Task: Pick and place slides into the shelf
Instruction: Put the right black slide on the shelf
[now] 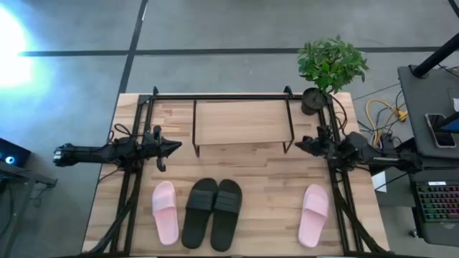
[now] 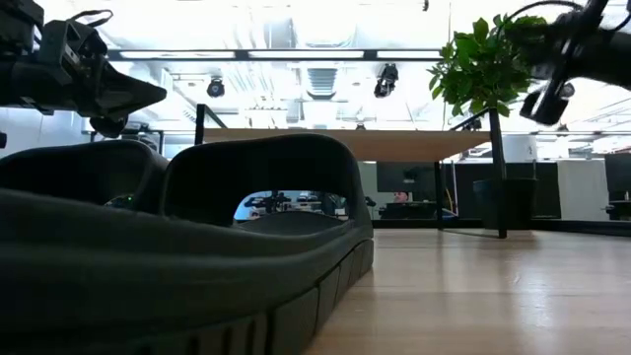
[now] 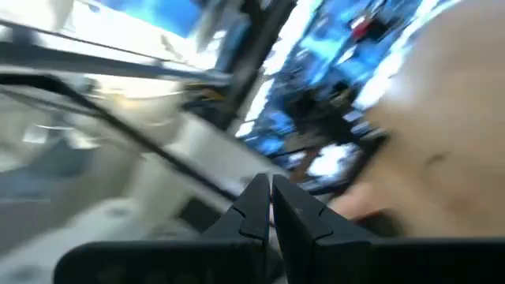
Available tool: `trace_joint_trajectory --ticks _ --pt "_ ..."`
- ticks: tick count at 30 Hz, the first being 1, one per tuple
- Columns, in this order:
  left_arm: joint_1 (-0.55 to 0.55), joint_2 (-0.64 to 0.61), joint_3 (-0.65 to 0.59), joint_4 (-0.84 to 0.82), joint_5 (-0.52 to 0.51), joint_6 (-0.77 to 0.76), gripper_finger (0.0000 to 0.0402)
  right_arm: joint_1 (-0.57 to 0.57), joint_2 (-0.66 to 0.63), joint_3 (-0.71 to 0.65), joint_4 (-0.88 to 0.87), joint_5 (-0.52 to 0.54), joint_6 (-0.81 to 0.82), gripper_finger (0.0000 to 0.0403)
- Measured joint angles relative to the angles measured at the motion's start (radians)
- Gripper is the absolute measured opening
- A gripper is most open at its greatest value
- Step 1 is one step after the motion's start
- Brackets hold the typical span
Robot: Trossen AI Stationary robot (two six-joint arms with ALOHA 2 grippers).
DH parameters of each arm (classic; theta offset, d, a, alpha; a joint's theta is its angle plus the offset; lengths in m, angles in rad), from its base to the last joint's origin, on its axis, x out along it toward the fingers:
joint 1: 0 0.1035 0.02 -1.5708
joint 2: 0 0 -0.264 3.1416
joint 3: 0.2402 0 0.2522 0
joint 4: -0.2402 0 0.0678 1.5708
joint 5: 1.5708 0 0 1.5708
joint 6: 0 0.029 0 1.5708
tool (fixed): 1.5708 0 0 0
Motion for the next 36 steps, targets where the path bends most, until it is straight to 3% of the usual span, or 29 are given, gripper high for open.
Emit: trace_joint_trajectory --ticks 5,9,13,18,21,25,28,30,36 --pt "0.000 0.000 0.000 0.000 0.000 0.000 0.0000 0.076 0.099 0.000 0.377 -0.051 0.038 0.0012" --pt "0.000 0.000 0.000 0.000 0.000 0.000 0.0000 0.169 0.254 0.048 0.510 0.133 -0.123 0.0012" --pt "0.000 0.000 0.000 0.000 0.000 0.000 0.0000 0.263 0.531 0.186 0.501 0.333 -0.247 0.0012" --pt "0.000 0.000 0.000 0.009 0.000 0.000 0.0000 0.285 0.919 0.457 0.500 0.330 -0.279 0.0012" --pt "0.000 0.004 0.000 0.082 0.002 -0.050 0.0000 0.266 1.070 0.607 0.486 0.270 -0.290 0.0012" --pt "0.000 0.004 0.000 0.264 0.031 -0.437 0.0000 0.238 1.159 0.757 0.398 0.173 -0.285 0.0012" --pt "0.000 0.005 0.000 0.356 0.033 -0.664 0.0000 0.228 1.163 0.829 0.246 0.170 -0.255 0.0012" --pt "0.000 0.002 0.000 0.426 0.035 -0.697 0.0000 0.227 1.162 0.870 0.147 0.177 -0.247 0.0012" --pt "0.000 -0.008 0.005 0.526 0.036 -0.554 0.0000 0.227 1.199 0.978 0.004 0.177 -0.266 0.0012"
